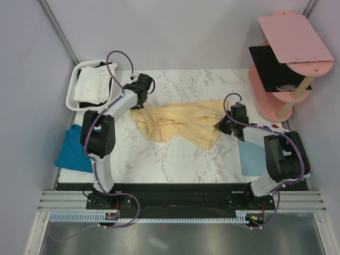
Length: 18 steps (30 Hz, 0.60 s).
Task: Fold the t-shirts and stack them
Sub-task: Flatten the tshirt out
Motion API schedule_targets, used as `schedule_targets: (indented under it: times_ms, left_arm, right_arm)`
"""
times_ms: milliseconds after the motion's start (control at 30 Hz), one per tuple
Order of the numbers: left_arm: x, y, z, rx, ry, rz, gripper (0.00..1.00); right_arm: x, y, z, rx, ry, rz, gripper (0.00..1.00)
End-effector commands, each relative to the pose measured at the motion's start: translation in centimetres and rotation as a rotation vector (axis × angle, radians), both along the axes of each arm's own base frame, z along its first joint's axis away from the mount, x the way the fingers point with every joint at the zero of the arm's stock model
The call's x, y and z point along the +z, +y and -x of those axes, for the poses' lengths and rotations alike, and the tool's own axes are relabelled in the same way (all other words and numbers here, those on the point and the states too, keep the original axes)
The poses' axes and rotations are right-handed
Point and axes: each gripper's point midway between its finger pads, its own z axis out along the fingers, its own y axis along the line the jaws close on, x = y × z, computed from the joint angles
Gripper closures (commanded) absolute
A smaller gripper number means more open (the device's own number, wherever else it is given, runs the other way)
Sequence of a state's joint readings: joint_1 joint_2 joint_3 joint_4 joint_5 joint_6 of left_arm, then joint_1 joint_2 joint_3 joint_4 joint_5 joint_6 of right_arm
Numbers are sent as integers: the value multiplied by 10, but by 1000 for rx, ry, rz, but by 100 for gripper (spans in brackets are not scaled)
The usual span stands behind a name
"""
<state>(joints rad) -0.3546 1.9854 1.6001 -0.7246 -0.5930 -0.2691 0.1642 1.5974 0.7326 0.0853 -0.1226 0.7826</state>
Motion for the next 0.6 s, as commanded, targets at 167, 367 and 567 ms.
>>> schedule_targets:
  times_ms: [167, 367, 567]
  left_arm:
    - [19, 16, -11, 60, -61, -50, 98]
    - [14, 33, 37, 194, -27, -26, 98]
    - [-13, 53, 114, 333, 53, 4, 98]
  right_arm:
    - [74, -7, -13, -60, -254, 117, 100]
    - [125, -12, -25, -54, -344, 166, 100]
    - [153, -8, -32, -27, -387, 177, 100]
